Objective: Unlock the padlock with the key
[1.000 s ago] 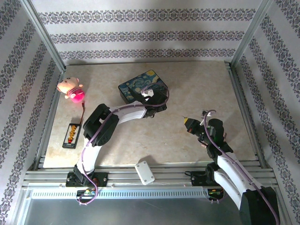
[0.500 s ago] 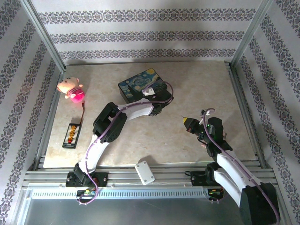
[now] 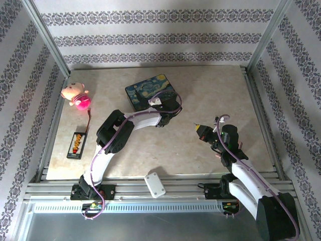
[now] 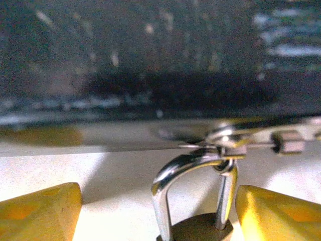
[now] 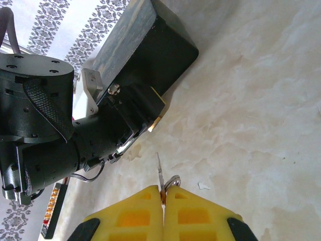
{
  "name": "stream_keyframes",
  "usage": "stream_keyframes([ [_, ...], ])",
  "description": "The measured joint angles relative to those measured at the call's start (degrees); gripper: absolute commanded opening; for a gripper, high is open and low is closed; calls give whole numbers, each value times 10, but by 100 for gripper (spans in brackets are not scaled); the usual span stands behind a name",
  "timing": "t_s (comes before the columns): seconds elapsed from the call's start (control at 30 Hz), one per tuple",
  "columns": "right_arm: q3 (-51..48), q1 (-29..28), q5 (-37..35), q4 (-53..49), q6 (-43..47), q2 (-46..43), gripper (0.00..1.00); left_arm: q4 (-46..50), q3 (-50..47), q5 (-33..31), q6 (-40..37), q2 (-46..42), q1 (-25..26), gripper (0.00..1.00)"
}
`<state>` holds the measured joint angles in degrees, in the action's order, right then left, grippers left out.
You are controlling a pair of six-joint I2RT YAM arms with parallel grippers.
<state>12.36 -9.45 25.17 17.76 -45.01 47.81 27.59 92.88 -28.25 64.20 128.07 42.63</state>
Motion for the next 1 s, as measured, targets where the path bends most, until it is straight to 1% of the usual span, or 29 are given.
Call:
stream_keyframes([
  [0.03, 0, 0, 0, 1, 0, 0, 0, -1, 0, 1, -3, 0, 0, 76],
  [0.1, 0, 0, 0, 1, 0, -1, 0, -3, 0, 5, -12, 0, 0, 69],
  [0.17, 0, 0, 0, 1, 0, -2, 0, -13, 0, 12, -18, 0, -2, 65],
  [0.23, 0, 0, 0, 1, 0, -3, 0, -26, 0, 21, -24, 0, -3, 59],
  [0.3, 0, 0, 0, 1, 0, -4, 0, -39, 0, 28, -27, 0, -4, 57],
  [0.4, 0, 0, 0, 1, 0, -5, 0, -48, 0, 33, -31, 0, -4, 50],
  [0.6, 0, 0, 0, 1, 0, -5, 0, -54, 0, 34, -33, 0, -4, 48],
  [0.63, 0, 0, 0, 1, 0, -5, 0, -54, 0, 35, -33, 0, -4, 45],
  [0.8, 0, 0, 0, 1, 0, -3, 0, -55, 0, 41, -33, 0, -4, 44],
  [0.87, 0, 0, 0, 2, 0, 1, 0, -58, -4, 43, -31, 0, -4, 41],
  [1.0, 0, 0, 0, 8, -1, 6, 0, -69, -16, 43, -30, -4, -4, 40],
])
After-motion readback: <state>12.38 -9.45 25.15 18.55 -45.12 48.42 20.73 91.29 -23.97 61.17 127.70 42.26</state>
